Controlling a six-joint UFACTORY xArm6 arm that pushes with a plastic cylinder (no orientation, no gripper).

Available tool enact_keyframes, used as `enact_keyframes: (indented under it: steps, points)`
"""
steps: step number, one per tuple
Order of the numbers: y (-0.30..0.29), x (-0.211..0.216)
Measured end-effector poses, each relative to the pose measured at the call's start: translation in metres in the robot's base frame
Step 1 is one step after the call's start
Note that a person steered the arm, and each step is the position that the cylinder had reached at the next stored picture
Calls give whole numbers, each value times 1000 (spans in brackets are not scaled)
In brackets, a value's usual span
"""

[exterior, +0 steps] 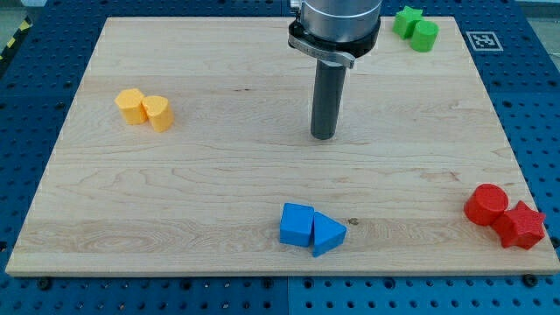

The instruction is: Point your arm at the red star

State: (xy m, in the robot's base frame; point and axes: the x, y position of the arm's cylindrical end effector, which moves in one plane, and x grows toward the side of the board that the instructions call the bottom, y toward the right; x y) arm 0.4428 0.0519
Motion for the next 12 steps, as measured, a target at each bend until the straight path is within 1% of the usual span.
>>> enact_keyframes:
  steps: [1,2,3,4,7,8,9,10,11,12]
  points:
    - [0,0]
    - [0,19]
    - [8,19]
    - [32,19]
    - [108,95]
    - [115,117]
    - [115,123]
    - [127,165]
    - [132,175]
    - [152,175]
